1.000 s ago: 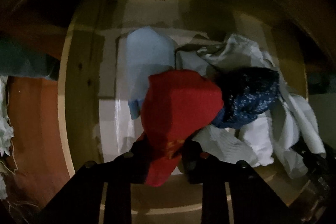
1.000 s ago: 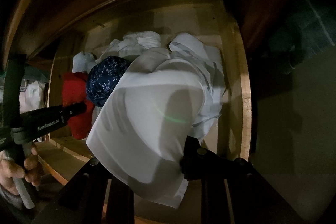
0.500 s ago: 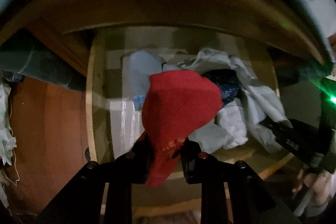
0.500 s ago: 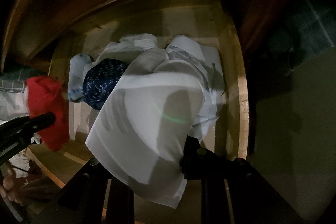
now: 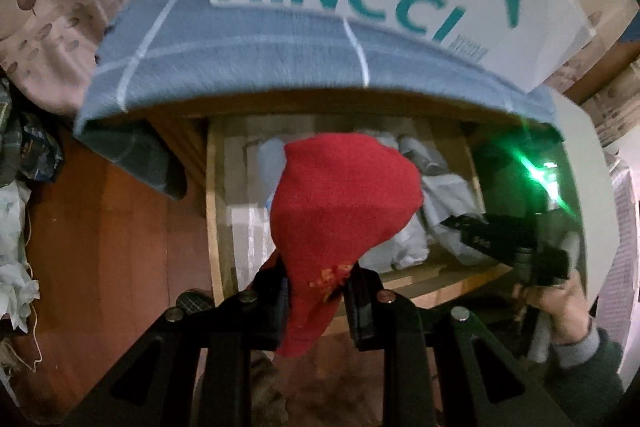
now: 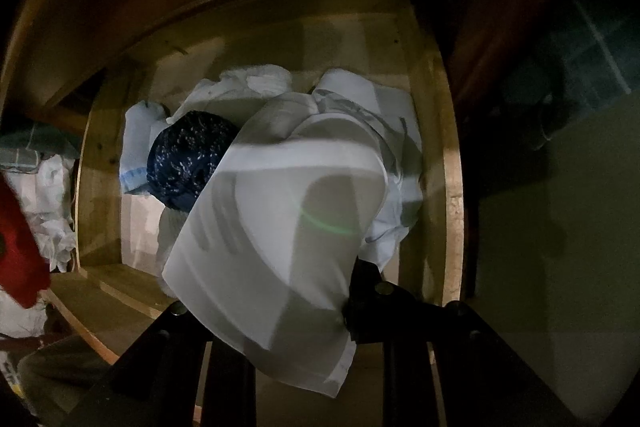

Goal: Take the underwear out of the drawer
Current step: 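Carry the red panties up into the shoe box with the left tool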

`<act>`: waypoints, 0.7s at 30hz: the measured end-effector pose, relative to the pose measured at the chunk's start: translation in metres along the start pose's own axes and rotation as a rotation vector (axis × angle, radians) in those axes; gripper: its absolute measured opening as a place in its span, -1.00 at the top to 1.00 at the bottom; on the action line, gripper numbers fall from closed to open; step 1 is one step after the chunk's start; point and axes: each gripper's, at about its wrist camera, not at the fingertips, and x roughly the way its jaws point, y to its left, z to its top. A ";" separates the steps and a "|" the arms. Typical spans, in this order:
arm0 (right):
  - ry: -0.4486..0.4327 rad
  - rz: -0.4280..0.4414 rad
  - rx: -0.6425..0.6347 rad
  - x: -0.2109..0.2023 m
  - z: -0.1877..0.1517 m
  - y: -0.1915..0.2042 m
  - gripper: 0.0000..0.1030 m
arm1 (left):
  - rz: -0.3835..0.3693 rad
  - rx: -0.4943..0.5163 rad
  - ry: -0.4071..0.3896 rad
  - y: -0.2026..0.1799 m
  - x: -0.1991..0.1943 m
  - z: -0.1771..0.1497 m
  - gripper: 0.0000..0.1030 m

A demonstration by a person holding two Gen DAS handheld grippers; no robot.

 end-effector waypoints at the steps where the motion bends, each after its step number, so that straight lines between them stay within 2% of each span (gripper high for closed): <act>1: -0.001 0.001 0.003 0.000 0.000 0.000 0.65 | -0.010 -0.001 -0.009 0.001 -0.007 0.000 0.56; 5: -0.003 0.003 0.007 0.000 -0.001 -0.002 0.65 | -0.018 0.002 -0.063 0.001 -0.041 0.004 0.56; 11: 0.006 0.002 0.004 0.002 -0.001 0.000 0.65 | -0.032 0.016 -0.193 -0.004 -0.112 0.021 0.56; 15: 0.002 0.011 0.012 0.001 -0.001 -0.002 0.65 | -0.018 0.030 -0.294 -0.010 -0.161 0.047 0.56; 21: 0.004 0.012 0.005 0.000 -0.003 -0.003 0.65 | 0.014 0.049 -0.400 -0.022 -0.197 0.104 0.56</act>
